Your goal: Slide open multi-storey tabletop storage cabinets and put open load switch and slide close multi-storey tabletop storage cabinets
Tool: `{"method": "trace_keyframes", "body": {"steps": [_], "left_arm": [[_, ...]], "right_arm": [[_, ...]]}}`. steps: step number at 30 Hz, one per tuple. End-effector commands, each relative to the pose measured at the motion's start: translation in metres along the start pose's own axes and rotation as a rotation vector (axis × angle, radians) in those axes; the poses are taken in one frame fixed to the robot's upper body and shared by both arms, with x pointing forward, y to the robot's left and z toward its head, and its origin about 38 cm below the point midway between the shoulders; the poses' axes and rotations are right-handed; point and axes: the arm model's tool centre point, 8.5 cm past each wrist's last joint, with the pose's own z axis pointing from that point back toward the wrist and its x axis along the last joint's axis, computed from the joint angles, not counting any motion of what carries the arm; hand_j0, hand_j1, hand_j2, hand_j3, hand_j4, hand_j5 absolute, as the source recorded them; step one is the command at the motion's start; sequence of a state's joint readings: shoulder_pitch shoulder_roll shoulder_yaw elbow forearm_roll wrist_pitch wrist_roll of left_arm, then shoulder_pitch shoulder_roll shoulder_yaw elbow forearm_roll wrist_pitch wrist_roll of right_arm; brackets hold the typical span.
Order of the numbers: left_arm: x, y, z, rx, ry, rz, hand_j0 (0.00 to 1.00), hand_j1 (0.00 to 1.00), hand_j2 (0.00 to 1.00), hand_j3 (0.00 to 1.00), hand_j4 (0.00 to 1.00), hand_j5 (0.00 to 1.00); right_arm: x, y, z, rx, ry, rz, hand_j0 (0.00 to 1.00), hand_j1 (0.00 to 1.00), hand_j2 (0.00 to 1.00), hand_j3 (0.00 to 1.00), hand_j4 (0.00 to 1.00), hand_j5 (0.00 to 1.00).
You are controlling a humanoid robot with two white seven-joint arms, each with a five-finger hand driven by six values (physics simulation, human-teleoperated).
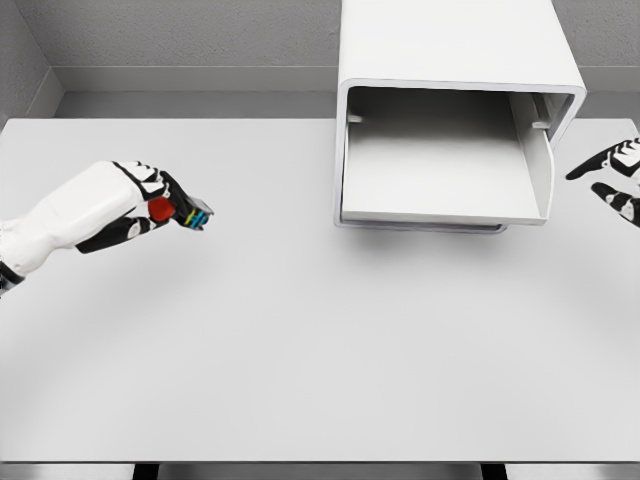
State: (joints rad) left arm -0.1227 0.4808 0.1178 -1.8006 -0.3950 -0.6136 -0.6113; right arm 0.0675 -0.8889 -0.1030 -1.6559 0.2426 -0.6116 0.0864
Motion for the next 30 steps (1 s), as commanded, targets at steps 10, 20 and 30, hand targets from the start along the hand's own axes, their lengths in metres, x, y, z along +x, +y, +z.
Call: {"method": "trace_keyframes", "body": {"steps": [10, 20, 30], "left_arm": [[0.009, 0.004, -0.018, 0.069, -0.046, 0.035, 0.44, 0.44, 0.44, 0.44, 0.44, 0.44], [0.024, 0.004, -0.045, 0.12, -0.112, 0.065, 0.44, 0.44, 0.44, 0.44, 0.44, 0.44], [0.041, 0.008, -0.071, 0.17, -0.18, 0.091, 0.44, 0.44, 0.44, 0.44, 0.44, 0.44]], "right_arm": [[-0.012, 0.023, 0.026, 0.113, 0.067, -0.014, 0.55, 0.55, 0.55, 0.55, 0.55, 0.55], [-0.01, 0.046, 0.038, 0.217, 0.083, -0.017, 0.58, 0.58, 0.58, 0.58, 0.58, 0.58], [-0.004, 0.067, 0.043, 0.277, 0.084, -0.026, 0.59, 0.59, 0.59, 0.59, 0.59, 0.59]]}}
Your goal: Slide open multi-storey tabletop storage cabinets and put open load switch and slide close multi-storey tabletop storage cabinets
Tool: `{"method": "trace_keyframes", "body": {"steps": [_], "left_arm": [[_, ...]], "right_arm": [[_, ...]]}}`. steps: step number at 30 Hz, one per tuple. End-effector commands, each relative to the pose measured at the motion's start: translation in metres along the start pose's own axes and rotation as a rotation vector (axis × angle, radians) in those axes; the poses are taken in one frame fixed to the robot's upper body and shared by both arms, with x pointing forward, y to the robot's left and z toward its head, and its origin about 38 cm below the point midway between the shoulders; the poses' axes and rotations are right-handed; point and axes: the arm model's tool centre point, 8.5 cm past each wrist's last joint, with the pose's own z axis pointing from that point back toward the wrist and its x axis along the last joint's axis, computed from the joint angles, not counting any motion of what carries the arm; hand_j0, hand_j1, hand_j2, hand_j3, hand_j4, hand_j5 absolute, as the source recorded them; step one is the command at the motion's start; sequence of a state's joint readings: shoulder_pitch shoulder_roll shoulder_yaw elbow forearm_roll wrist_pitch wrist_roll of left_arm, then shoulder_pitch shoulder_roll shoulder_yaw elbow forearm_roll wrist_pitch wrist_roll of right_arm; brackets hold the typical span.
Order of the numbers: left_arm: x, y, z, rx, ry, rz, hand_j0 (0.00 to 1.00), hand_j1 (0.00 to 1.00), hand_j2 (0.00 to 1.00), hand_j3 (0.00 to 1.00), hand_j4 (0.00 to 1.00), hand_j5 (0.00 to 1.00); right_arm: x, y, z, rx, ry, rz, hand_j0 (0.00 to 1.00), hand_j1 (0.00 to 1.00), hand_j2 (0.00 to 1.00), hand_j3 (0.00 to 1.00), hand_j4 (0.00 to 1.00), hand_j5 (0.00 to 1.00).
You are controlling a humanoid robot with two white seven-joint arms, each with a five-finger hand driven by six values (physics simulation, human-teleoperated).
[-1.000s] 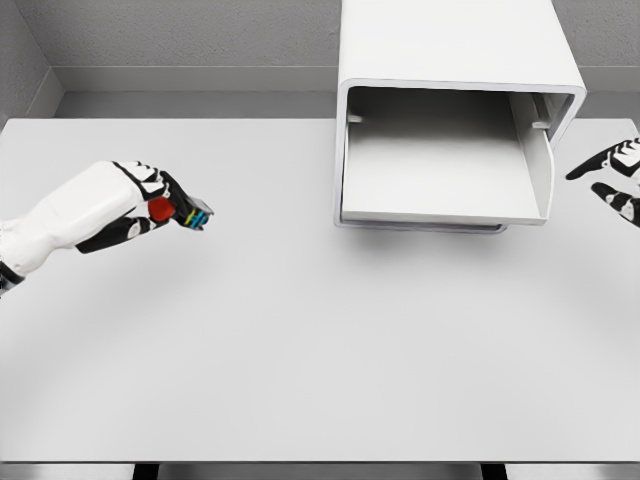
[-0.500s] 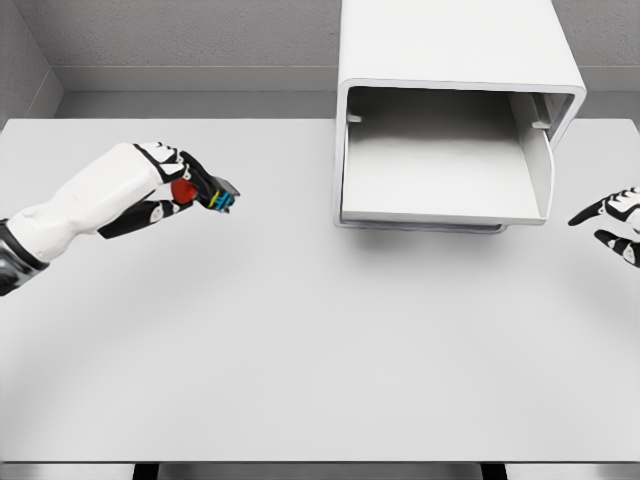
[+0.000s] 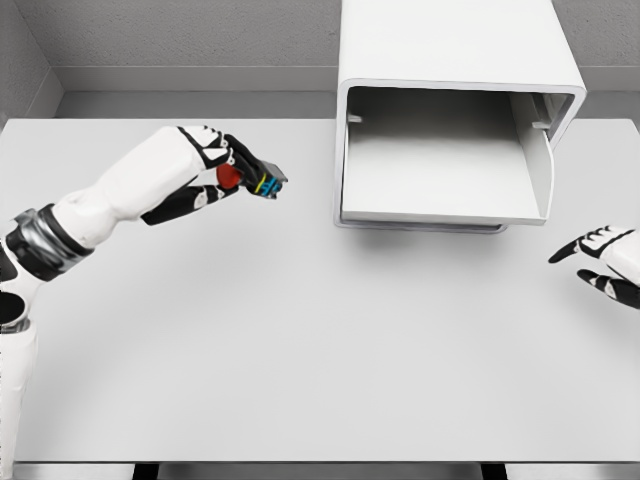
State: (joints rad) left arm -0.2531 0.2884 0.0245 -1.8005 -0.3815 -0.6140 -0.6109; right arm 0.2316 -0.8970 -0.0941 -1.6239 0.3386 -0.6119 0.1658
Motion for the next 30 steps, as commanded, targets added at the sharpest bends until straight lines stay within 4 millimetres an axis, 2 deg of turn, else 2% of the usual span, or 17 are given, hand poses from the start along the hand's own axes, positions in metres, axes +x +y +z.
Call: {"method": "trace_keyframes", "body": {"steps": [1, 7, 10, 16, 20, 30], "left_arm": [[0.005, -0.003, -0.008, 0.016, -0.02, 0.023, 0.44, 0.44, 0.44, 0.44, 0.44, 0.44], [0.014, -0.006, -0.024, 0.039, -0.062, 0.041, 0.44, 0.44, 0.44, 0.44, 0.44, 0.44], [0.018, -0.006, -0.031, 0.052, -0.079, 0.051, 0.44, 0.44, 0.44, 0.44, 0.44, 0.44], [0.028, -0.004, -0.05, 0.062, -0.129, 0.048, 0.44, 0.44, 0.44, 0.44, 0.44, 0.44], [0.03, -0.004, -0.054, 0.064, -0.136, 0.046, 0.44, 0.44, 0.44, 0.44, 0.44, 0.44], [0.04, -0.008, -0.08, 0.083, -0.137, 0.023, 0.44, 0.44, 0.44, 0.44, 0.44, 0.44]], "right_arm": [[0.001, 0.004, -0.001, 0.011, 0.0, -0.005, 0.59, 0.59, 0.59, 0.59, 0.59, 0.59], [0.004, 0.014, -0.001, 0.031, 0.0, 0.003, 0.61, 0.61, 0.61, 0.61, 0.61, 0.61], [0.009, 0.025, -0.005, 0.039, -0.012, -0.019, 0.61, 0.61, 0.61, 0.61, 0.61, 0.61], [0.013, 0.029, -0.007, 0.052, -0.021, -0.017, 0.61, 0.61, 0.61, 0.61, 0.61, 0.61], [0.012, 0.029, -0.008, 0.054, -0.02, -0.01, 0.62, 0.62, 0.62, 0.62, 0.62, 0.62], [0.017, 0.028, -0.012, 0.045, -0.036, -0.008, 0.62, 0.62, 0.62, 0.62, 0.62, 0.62]]}}
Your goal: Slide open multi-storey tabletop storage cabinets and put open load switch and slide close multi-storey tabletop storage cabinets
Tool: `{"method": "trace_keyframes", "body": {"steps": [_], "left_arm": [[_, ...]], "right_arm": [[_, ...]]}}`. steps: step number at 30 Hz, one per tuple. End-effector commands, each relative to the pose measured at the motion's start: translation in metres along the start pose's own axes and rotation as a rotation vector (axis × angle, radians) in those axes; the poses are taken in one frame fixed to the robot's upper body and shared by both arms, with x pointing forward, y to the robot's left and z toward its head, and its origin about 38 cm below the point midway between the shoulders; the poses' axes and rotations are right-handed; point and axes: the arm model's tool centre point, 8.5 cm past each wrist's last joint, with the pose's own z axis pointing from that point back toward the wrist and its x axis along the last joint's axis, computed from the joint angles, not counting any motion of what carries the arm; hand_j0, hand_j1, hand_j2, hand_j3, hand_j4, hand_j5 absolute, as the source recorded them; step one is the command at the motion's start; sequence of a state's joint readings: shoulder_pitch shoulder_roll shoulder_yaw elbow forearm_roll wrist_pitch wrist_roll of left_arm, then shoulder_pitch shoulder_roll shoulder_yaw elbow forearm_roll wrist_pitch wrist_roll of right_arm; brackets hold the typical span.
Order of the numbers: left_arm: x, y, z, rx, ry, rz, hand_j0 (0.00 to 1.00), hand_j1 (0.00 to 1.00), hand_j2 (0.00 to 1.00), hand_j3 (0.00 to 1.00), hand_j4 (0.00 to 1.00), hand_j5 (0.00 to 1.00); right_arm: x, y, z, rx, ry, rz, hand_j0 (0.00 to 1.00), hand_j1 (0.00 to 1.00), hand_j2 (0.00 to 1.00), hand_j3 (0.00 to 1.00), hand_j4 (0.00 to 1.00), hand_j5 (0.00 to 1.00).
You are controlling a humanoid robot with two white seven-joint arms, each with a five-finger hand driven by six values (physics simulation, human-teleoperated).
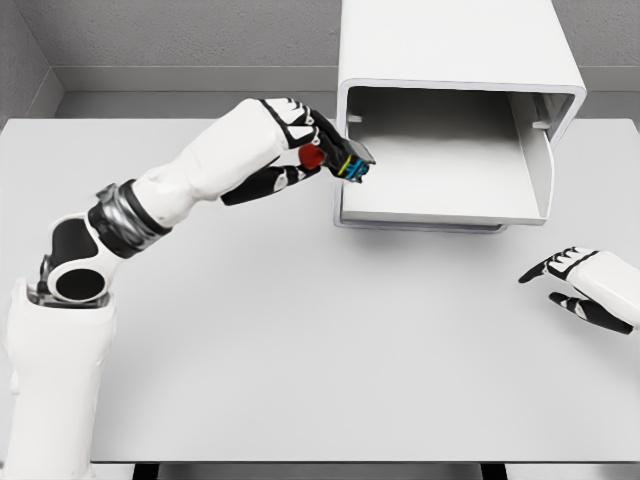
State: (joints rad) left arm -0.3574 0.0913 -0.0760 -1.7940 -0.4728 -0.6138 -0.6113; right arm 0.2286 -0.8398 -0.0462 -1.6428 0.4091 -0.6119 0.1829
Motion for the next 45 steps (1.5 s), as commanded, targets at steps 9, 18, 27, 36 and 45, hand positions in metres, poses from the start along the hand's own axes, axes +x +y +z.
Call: {"method": "trace_keyframes", "body": {"steps": [9, 18, 27, 36, 45], "left_arm": [[0.005, -0.008, -0.018, 0.007, 0.015, -0.013, 0.44, 0.44, 0.44, 0.44, 0.44, 0.44], [0.002, -0.02, -0.028, -0.046, 0.035, -0.036, 0.44, 0.44, 0.44, 0.44, 0.44, 0.44], [-0.003, -0.027, -0.031, -0.094, 0.061, -0.064, 0.44, 0.44, 0.44, 0.44, 0.44, 0.44], [0.003, -0.034, -0.044, -0.124, 0.024, -0.067, 0.44, 0.44, 0.44, 0.44, 0.44, 0.44], [0.004, -0.036, -0.055, -0.149, 0.003, -0.081, 0.44, 0.44, 0.44, 0.44, 0.44, 0.44]], "right_arm": [[0.003, 0.003, -0.002, -0.012, -0.006, -0.016, 0.62, 0.62, 0.62, 0.62, 0.62, 0.62], [0.007, 0.0, -0.004, -0.017, -0.02, -0.01, 0.62, 0.62, 0.62, 0.62, 0.62, 0.62], [0.008, 0.001, -0.004, -0.015, -0.021, -0.012, 0.62, 0.62, 0.62, 0.62, 0.62, 0.62], [0.007, 0.002, -0.004, -0.012, -0.02, -0.007, 0.63, 0.63, 0.63, 0.63, 0.63, 0.63], [0.007, 0.001, -0.005, -0.013, -0.02, -0.006, 0.63, 0.63, 0.63, 0.63, 0.63, 0.63]]}}
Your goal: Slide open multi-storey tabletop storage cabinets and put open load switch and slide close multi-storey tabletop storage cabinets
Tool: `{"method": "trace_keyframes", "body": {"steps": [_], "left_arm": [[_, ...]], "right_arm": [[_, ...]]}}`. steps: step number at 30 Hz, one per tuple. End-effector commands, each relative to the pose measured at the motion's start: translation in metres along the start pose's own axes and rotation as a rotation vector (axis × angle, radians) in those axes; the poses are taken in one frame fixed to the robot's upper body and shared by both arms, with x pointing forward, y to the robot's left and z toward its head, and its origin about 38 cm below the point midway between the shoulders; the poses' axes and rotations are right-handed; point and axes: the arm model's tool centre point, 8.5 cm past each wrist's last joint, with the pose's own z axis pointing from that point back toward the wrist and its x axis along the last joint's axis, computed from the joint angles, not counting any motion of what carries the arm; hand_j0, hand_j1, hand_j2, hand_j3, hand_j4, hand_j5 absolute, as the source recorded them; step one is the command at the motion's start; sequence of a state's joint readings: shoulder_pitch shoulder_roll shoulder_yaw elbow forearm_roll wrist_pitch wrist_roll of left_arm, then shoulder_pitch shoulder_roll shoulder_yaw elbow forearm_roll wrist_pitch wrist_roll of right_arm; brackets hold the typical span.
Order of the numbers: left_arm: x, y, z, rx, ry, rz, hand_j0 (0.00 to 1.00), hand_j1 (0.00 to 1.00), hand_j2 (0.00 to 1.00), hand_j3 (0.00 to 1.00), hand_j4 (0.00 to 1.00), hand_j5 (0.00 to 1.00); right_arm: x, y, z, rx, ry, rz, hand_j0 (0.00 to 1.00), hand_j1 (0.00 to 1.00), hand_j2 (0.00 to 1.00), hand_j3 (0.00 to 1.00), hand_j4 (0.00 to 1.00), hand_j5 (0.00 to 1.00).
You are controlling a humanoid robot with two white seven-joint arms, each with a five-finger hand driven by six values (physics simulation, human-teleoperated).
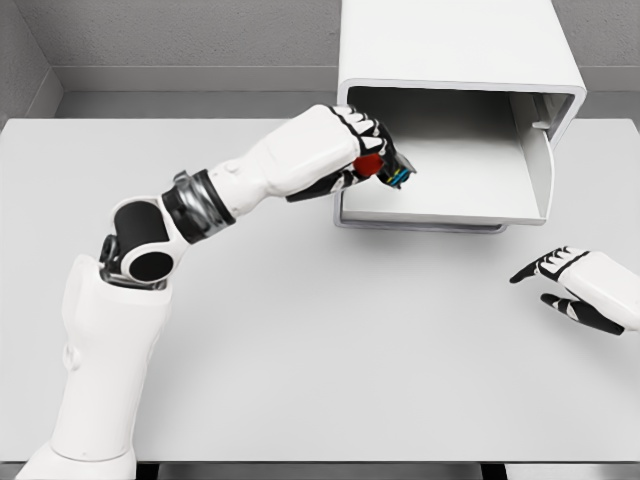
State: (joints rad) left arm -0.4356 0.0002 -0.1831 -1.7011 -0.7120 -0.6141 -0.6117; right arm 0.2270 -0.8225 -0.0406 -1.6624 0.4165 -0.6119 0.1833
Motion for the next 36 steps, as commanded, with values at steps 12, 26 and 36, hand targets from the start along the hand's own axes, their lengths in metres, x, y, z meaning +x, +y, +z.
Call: {"method": "trace_keyframes", "body": {"steps": [12, 26, 36], "left_arm": [[-0.002, -0.014, -0.011, -0.051, -0.01, 0.019, 0.45, 0.45, 0.45, 0.45, 0.45, 0.45], [0.002, -0.012, -0.015, -0.051, -0.027, 0.011, 0.72, 0.72, 0.72, 0.72, 0.72, 0.72], [0.005, -0.01, -0.017, -0.05, -0.037, 0.002, 0.84, 0.84, 0.84, 0.84, 0.84, 0.84]], "right_arm": [[0.001, 0.0, 0.0, -0.005, -0.001, -0.009, 0.64, 0.64, 0.64, 0.64, 0.64, 0.64], [0.0, 0.0, 0.0, -0.006, 0.001, -0.007, 0.65, 0.65, 0.65, 0.65, 0.65, 0.65], [-0.001, -0.001, 0.0, -0.009, 0.003, -0.005, 0.66, 0.66, 0.66, 0.66, 0.66, 0.66]]}}
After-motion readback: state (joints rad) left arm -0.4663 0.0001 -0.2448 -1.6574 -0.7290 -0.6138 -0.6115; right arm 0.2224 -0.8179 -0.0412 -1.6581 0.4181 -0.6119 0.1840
